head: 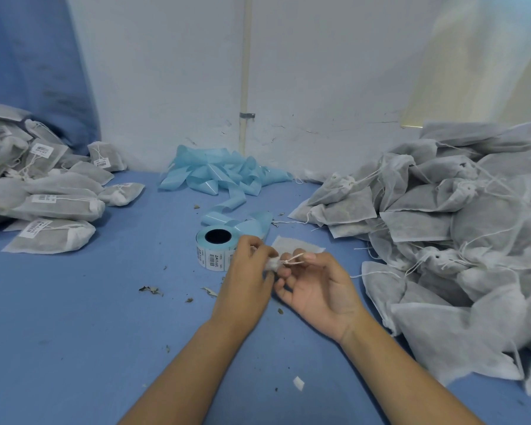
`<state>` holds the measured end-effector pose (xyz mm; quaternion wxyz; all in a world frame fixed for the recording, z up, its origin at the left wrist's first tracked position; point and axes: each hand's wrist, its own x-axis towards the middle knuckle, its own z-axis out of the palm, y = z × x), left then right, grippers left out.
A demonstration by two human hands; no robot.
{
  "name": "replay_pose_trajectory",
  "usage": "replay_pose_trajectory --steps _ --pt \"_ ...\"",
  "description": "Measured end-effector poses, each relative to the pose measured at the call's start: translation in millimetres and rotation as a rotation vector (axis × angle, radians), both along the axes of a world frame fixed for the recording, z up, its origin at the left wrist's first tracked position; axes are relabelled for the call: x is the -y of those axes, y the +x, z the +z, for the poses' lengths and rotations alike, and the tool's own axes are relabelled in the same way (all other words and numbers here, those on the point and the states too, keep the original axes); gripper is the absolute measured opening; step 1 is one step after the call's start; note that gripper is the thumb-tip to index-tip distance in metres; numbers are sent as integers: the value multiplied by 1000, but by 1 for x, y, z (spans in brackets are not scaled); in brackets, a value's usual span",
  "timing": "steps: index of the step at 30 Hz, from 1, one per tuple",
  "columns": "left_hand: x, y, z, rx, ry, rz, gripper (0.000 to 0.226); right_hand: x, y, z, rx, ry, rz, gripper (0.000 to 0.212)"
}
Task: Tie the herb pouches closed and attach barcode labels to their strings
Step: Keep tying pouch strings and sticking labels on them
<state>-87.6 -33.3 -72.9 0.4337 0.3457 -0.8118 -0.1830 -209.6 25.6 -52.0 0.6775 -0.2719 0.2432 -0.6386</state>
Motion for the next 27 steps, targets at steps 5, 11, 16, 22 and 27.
replay_pose_trajectory --steps 5,11,16,22,27 --pt "-4 1 6 -251 34 34 18 0 -5 1 20 -1 -92 22" --pt "-6 1 18 -674 241 87 20 3 1 -2 -164 45 -320 14" --pt "-4 -3 21 -820 451 151 16 8 17 -9 -424 71 -601 29" --pt "-2 -4 22 -919 752 54 26 10 19 -13 -477 67 -650 18" --pt "-1 -2 23 -990 950 -160 24 11 17 -16 -464 93 -689 18"
